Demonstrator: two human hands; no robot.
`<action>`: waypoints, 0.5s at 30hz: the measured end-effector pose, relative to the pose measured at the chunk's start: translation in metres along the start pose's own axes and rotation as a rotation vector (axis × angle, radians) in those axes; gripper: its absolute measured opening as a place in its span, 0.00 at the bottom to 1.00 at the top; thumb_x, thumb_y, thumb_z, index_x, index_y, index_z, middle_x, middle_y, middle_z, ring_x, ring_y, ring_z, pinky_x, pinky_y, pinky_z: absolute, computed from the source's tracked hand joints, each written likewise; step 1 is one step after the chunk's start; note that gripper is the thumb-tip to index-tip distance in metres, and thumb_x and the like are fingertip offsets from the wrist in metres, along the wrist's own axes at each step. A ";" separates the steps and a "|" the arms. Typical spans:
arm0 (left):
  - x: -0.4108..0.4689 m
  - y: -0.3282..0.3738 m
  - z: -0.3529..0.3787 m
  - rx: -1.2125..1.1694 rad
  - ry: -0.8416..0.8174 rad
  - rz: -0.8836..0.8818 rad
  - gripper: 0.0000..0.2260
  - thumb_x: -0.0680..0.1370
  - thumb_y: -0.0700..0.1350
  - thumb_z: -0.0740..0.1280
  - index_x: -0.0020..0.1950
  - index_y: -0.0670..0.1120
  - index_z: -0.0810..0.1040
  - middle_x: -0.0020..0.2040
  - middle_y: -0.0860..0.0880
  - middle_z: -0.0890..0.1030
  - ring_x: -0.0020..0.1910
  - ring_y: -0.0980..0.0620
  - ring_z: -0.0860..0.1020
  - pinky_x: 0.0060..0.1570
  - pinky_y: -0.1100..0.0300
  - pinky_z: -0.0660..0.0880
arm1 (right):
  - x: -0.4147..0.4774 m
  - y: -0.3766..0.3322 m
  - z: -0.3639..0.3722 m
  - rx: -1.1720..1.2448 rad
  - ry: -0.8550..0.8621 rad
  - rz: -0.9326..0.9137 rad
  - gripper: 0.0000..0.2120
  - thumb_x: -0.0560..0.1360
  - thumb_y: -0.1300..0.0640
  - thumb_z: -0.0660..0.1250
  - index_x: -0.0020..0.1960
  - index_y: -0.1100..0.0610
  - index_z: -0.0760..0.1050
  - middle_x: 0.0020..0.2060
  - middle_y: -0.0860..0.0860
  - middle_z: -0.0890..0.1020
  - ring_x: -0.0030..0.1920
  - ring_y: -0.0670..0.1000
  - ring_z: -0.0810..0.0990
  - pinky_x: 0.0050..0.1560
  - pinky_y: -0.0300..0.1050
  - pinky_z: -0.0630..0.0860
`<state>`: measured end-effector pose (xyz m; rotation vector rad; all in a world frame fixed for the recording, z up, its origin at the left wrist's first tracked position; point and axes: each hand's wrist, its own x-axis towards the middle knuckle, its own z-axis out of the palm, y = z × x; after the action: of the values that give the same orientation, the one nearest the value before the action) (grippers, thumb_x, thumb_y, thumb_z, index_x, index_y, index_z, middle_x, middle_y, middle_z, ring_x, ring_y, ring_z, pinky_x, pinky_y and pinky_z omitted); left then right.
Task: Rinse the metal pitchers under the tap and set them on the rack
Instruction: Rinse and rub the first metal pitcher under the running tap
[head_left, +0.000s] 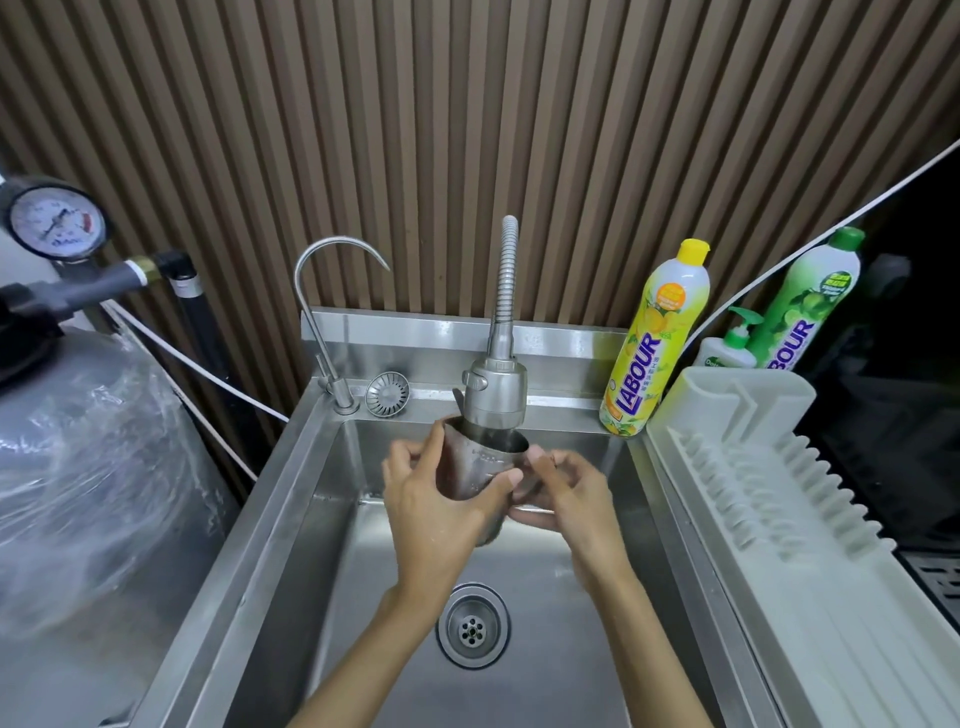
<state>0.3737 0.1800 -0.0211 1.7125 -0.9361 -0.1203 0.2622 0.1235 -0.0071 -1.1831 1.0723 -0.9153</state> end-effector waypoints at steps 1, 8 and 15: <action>-0.003 -0.002 0.001 -0.033 -0.024 -0.028 0.36 0.56 0.69 0.68 0.54 0.45 0.80 0.40 0.52 0.67 0.43 0.51 0.72 0.48 0.69 0.67 | -0.001 -0.006 -0.003 -0.128 0.044 -0.010 0.10 0.75 0.54 0.67 0.40 0.60 0.74 0.37 0.60 0.81 0.35 0.53 0.82 0.36 0.50 0.83; -0.004 -0.008 0.020 -0.391 -0.323 -0.254 0.20 0.60 0.55 0.79 0.48 0.51 0.81 0.46 0.46 0.83 0.47 0.54 0.82 0.45 0.72 0.74 | -0.014 -0.036 -0.009 -0.792 0.285 -0.328 0.12 0.74 0.50 0.67 0.44 0.59 0.72 0.39 0.54 0.82 0.45 0.57 0.79 0.46 0.49 0.72; 0.017 -0.004 0.022 -0.598 -0.219 -0.134 0.36 0.61 0.32 0.77 0.60 0.61 0.72 0.61 0.53 0.78 0.62 0.56 0.76 0.62 0.64 0.72 | 0.009 -0.008 0.002 -0.061 0.022 -0.251 0.07 0.75 0.62 0.65 0.41 0.55 0.69 0.53 0.43 0.81 0.55 0.42 0.79 0.58 0.38 0.72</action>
<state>0.3753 0.1523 -0.0263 1.2144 -0.8328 -0.6239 0.2669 0.1143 -0.0003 -1.3830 0.9892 -1.0978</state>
